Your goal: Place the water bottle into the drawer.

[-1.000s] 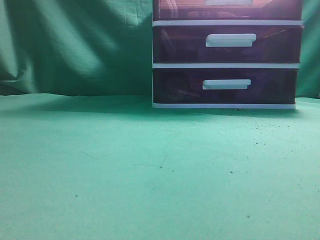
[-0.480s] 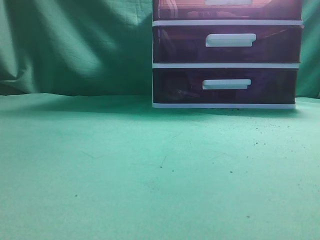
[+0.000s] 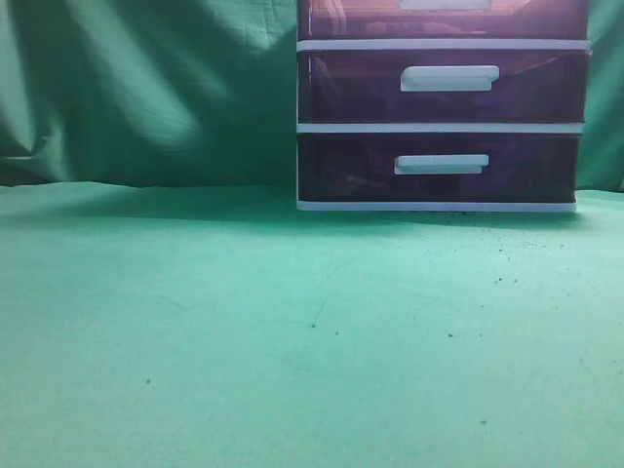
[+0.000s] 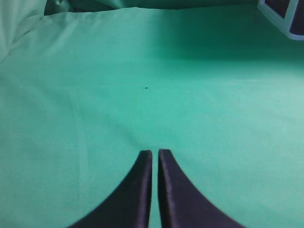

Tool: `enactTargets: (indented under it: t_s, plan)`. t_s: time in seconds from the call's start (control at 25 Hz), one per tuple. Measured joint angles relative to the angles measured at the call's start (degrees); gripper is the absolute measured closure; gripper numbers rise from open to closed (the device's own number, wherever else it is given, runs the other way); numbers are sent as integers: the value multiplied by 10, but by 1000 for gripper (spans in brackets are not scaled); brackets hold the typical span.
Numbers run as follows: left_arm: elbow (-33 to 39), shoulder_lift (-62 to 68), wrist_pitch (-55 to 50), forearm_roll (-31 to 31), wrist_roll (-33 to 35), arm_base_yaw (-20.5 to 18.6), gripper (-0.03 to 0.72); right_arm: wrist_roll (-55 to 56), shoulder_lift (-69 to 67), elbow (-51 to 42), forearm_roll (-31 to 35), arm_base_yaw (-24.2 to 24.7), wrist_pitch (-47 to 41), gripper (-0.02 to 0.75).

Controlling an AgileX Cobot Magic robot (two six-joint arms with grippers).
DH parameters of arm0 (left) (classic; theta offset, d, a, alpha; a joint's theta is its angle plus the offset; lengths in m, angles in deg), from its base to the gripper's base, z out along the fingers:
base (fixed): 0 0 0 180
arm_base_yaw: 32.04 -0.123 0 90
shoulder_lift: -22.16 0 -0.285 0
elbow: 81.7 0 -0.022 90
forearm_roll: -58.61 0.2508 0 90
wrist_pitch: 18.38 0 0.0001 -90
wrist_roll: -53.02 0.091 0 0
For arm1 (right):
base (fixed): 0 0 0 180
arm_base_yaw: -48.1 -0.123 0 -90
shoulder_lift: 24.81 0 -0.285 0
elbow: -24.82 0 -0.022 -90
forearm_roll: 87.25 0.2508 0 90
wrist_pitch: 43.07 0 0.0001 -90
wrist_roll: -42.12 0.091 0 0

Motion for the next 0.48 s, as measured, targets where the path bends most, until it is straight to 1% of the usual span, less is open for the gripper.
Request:
enactTargets:
  t_s: [0.48]
  plan:
    - [0,0,-1,-1,3,-1,688,0,0,0,0,0,0,738]
